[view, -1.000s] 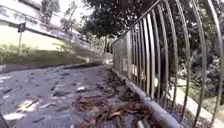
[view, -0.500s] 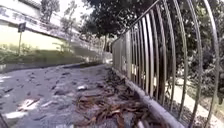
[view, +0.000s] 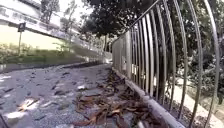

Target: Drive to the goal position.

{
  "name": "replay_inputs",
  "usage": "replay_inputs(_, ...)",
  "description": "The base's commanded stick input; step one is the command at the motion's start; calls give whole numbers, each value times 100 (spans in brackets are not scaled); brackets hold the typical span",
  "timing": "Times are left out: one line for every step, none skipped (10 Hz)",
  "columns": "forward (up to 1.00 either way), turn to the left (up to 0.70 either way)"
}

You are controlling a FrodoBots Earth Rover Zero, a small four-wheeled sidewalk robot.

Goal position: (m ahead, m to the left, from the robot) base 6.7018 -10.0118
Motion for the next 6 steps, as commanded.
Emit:
replay_inputs(0,49)
replay_inputs(0,50)
replay_inputs(0,39)
replay_inputs(0,13)
replay_inputs(2,0)
replay_inputs(44,0)
